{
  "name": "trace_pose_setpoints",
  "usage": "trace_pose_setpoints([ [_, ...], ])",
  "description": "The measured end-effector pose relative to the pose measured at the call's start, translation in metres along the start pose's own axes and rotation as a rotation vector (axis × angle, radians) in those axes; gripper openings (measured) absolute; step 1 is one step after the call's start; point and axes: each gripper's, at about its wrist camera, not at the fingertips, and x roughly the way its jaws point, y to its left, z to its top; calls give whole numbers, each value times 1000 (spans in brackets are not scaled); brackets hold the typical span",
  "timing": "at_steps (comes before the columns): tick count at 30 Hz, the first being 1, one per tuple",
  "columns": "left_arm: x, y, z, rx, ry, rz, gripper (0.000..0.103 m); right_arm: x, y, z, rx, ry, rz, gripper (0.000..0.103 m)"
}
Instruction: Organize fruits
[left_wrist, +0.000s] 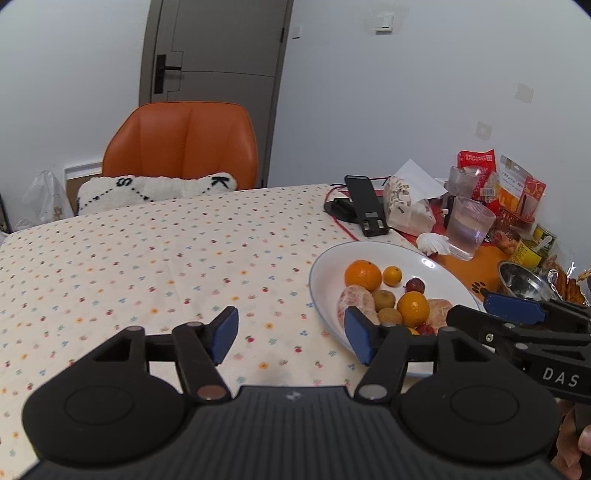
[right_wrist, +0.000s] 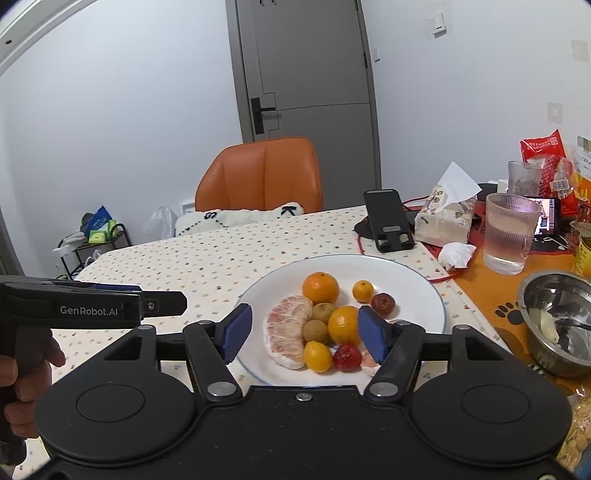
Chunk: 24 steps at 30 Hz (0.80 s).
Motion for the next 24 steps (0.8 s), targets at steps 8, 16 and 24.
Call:
trace_pose_setpoints([
  [8,-21,10,-8,-24,-8,30,63,-12,10,-1,6,-1,25,79],
  [16,-45,16,-19,-41,-21,40,63,-29,20,-4,9,-6,37,88],
  [24,-72,20,-28,-51,-47,47,86,-46,29,-7,16,-12,50,97],
])
